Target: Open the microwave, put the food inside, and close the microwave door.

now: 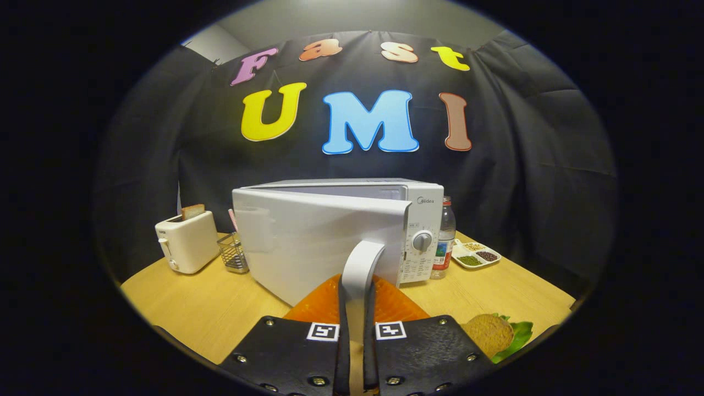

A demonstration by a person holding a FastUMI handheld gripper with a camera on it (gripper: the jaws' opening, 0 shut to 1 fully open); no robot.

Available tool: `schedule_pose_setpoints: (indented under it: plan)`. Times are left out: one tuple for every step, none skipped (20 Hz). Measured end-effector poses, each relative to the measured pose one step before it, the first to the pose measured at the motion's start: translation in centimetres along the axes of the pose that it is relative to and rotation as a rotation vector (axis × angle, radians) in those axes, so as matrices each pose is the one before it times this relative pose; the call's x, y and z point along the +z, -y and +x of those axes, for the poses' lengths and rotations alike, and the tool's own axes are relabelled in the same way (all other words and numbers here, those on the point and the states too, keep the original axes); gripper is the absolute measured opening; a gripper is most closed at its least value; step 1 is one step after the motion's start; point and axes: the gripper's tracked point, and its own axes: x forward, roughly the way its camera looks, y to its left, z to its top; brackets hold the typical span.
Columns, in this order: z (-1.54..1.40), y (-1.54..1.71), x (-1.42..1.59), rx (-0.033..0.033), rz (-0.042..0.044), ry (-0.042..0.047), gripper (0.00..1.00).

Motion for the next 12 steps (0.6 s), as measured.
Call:
schedule_pose_setpoints:
  plan:
    - [-1.186, -1.105, -0.181, -0.00243, -0.00196, 0.01058, 0.10]
    - [-0.958, -1.159, -0.136, -0.00149, -0.00591, 0.01424, 0.10]
    - [-0.883, -1.185, -0.137, 0.00016, -0.01145, 0.01304, 0.10]
    - [-0.752, -1.050, -0.041, -0.00152, -0.00977, 0.01490, 0.10]
    - [-0.619, -0.942, -0.091, -0.00265, -0.00904, 0.01206, 0.10]
    - [-0.625, -0.892, 0.011, -0.00647, -0.00493, 0.01064, 0.09]
    - [-0.461, -0.841, -0.154, -0.00615, -0.00103, 0.00709, 0.09]
    - [-0.521, -0.909, 0.088, -0.00392, -0.00132, 0.00842, 0.10]
    - [-0.306, -0.759, -0.030, -0.00474, -0.00126, 0.00592, 0.10]
    - [-0.418, -0.691, 0.034, -0.00291, 0.00412, 0.00823, 0.09]
    - [-0.411, -0.843, -0.093, 0.00285, 0.00590, 0.00542, 0.09]
    - [-0.303, -0.812, -0.022, 0.00267, 0.00807, 0.00441, 0.09]
